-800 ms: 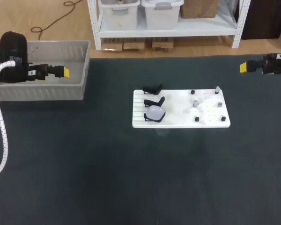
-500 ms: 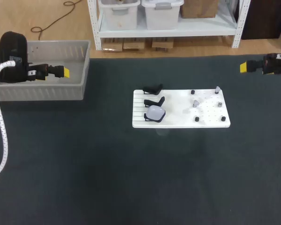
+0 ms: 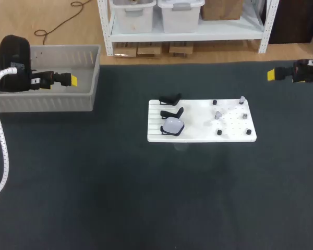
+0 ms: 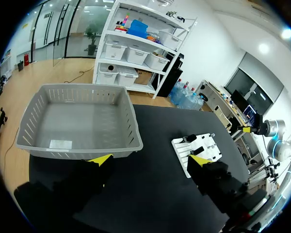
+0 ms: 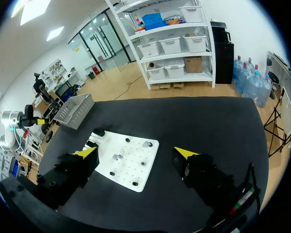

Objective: Pick up each earbud case from the left stands, insert the matching earbuds, close the lid, and place the case in the box.

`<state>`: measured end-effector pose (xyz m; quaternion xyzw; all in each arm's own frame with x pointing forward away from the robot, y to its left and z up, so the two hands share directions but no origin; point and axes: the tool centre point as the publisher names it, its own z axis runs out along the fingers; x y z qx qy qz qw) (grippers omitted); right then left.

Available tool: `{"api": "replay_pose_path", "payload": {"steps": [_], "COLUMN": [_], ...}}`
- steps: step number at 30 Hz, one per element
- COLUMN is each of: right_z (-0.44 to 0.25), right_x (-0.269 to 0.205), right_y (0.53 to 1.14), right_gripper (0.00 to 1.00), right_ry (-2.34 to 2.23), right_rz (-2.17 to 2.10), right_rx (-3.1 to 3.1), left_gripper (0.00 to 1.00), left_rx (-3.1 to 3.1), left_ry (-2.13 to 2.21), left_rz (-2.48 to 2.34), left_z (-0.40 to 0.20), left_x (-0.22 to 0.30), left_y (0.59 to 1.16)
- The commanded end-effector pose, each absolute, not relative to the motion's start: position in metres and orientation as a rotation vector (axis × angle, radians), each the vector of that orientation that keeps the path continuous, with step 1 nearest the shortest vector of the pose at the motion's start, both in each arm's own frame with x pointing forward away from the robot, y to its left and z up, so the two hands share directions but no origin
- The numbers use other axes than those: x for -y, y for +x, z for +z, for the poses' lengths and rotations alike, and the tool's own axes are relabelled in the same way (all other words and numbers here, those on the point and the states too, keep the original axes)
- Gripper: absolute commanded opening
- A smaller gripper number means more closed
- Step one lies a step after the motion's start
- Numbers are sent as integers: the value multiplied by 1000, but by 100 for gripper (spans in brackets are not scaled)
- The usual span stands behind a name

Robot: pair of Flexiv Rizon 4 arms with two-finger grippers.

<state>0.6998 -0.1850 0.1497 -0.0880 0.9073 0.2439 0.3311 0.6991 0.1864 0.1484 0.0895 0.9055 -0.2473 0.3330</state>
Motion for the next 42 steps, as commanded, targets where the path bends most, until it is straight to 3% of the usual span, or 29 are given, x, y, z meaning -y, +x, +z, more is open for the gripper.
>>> {"api": "replay_pose_path", "payload": {"steps": [1, 23, 42], "right_z": [150, 150, 150], "right_x": [185, 185, 185], "right_y": [700, 700, 700], "right_gripper": [100, 100, 100], "right_ry": [-231, -231, -231], "right_rz": [637, 637, 637], "right_rx": [-2373, -2373, -2373], "left_gripper": [100, 100, 100], "left_rx": [-2349, -1910, -1708], "left_ry": [266, 1064, 1487], "left_rz": [-663, -947, -1082], "left_z": [151, 176, 129], "left_x": [-184, -144, -78], "left_y": [697, 680, 675]}}
